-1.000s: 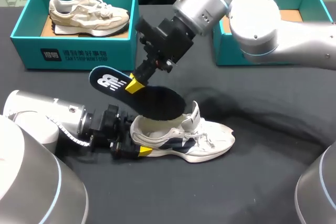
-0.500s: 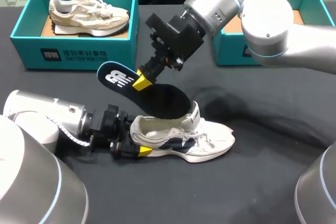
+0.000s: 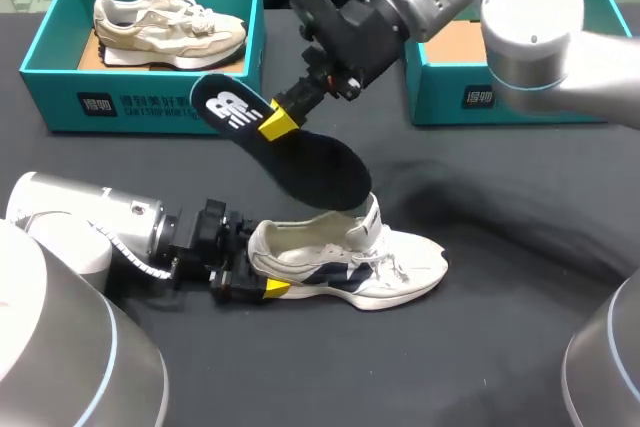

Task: Take the shoe out of the shoebox, open the shoe tongue, remove and reinsert the insole, then place the shoe into the shoebox

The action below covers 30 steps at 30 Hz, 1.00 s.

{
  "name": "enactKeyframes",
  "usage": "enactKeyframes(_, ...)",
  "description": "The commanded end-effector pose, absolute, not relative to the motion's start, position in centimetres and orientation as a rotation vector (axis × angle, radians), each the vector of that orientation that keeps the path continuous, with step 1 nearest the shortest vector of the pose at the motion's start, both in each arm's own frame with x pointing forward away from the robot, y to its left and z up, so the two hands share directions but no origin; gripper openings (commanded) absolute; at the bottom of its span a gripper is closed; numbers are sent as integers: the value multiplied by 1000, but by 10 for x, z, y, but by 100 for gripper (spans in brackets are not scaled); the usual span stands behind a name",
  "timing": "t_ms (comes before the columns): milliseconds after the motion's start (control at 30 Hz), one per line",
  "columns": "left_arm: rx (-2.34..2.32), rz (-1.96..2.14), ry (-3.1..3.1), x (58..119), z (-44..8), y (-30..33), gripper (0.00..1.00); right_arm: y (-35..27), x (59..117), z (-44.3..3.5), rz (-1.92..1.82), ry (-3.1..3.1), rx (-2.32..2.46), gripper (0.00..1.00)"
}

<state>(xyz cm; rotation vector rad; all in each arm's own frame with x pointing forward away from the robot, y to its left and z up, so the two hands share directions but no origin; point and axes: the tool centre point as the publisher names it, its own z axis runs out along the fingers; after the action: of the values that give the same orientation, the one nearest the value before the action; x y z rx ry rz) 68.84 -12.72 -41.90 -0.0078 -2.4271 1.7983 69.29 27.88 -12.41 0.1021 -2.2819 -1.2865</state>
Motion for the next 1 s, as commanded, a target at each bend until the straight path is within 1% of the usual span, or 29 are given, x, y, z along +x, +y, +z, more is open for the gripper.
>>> enactKeyframes(33, -7, 1797, -2429, 689, -423, -128, 0, 256, 677, -132, -1487, -2210, 17, 0)
enactKeyframes(433, -7, 1797, -2429, 689, -423, -128, 0, 256, 677, -132, -1487, -2210, 17, 0)
enactKeyframes(700, -7, 1797, -2429, 689, -423, -128, 0, 215, 669, -107, -1611, -2201, -302, 0)
enactKeyframes(833, -7, 1797, -2429, 689, -423, -128, 0, 188, 662, -96, -1786, -2083, -464, 0)
enactKeyframes(1000, -7, 1797, -2429, 689, -423, -128, 0, 188, 662, -96, -1786, -2083, -464, 0)
